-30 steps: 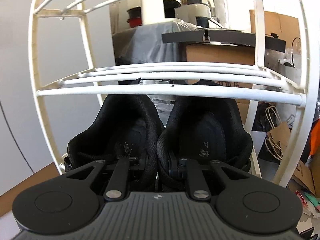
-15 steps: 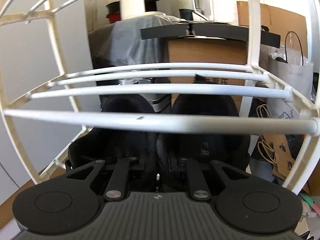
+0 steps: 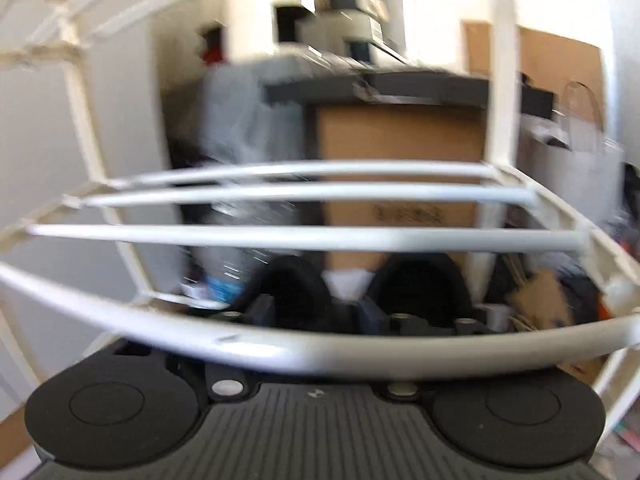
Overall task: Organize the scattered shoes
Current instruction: 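Push the black sneakers into the rack shelf with the right gripper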
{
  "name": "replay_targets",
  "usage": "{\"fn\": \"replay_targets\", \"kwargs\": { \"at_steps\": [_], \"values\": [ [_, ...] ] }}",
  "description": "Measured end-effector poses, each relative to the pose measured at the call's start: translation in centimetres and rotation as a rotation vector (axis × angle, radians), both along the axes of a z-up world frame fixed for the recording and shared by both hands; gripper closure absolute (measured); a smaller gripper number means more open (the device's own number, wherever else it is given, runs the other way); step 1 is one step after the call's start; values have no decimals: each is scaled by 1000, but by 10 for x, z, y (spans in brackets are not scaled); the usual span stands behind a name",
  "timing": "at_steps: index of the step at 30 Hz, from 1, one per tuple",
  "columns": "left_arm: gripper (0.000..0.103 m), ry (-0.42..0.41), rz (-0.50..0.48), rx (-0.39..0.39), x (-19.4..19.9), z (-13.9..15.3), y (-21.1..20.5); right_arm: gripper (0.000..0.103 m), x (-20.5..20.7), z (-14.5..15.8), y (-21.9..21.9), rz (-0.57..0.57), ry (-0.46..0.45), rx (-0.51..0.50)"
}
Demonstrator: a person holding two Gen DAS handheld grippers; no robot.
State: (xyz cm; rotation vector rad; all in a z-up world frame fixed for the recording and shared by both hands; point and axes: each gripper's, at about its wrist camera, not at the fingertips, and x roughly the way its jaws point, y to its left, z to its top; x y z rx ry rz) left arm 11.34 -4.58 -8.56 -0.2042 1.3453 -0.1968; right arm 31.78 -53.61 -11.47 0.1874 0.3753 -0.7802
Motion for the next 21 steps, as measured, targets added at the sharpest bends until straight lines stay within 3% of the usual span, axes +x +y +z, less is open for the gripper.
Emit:
{"fn": "replay_targets", "kwargs": {
  "at_steps": [8, 21],
  "values": [
    [10, -5, 0, 3, -1, 0, -1, 22, -18, -2, 28, 23, -29, -106],
    [10, -38, 22, 12, 2, 10, 3, 16, -65, -27, 67, 90, -29, -49]
  ]
}}
